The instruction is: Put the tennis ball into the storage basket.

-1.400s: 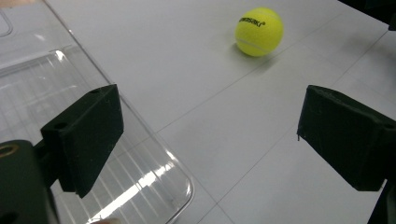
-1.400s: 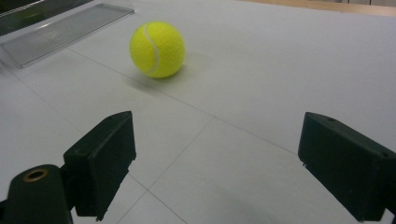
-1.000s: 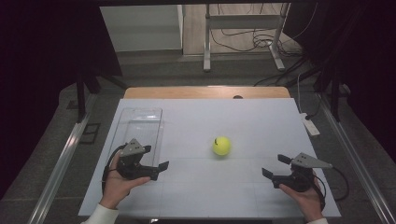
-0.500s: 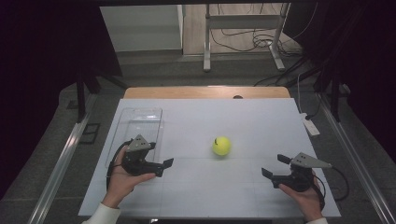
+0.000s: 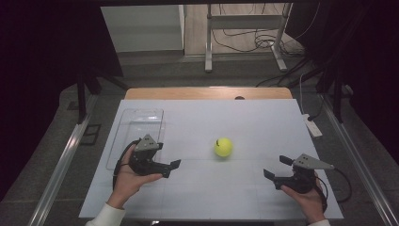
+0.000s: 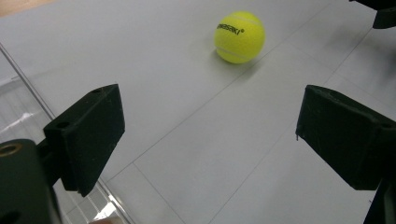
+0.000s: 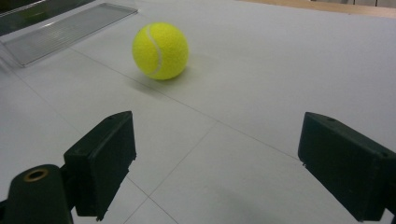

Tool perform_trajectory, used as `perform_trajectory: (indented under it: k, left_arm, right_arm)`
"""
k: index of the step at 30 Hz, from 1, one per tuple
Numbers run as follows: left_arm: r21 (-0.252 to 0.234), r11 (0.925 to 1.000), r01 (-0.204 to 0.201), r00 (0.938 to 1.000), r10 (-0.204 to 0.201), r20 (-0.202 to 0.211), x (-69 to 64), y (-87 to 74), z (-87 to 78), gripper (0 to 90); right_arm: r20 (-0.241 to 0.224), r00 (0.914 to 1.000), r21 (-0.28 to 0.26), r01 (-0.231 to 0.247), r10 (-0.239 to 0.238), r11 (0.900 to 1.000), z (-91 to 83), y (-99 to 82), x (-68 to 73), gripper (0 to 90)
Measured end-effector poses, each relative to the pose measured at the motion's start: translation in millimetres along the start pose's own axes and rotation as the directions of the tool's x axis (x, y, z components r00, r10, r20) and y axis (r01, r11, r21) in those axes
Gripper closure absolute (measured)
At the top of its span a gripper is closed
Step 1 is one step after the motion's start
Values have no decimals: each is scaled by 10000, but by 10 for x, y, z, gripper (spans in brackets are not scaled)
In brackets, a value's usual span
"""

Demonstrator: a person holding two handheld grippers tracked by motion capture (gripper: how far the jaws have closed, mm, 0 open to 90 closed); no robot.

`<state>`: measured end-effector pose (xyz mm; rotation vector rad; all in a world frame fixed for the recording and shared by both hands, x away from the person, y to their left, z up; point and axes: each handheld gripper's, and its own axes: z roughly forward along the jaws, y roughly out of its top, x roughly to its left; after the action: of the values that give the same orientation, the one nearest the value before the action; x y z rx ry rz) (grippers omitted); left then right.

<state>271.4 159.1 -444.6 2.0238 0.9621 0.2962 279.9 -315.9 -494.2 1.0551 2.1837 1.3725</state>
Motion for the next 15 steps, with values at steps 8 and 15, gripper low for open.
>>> perform_trajectory:
  k: [8, 15]
  left_arm:
    - [103, 9999, -136, 9998, 135, 131, -30, 45, 54, 84]
    - [170, 9997, -161, 9997, 158, 194, -48, 81, 115, 84]
  right_arm:
    - [6, 10000, -3, 3, -3, 10000, -1, 0, 0, 114]
    - [18, 10000, 35, 8, -8, 10000, 6, -1, 0, 114]
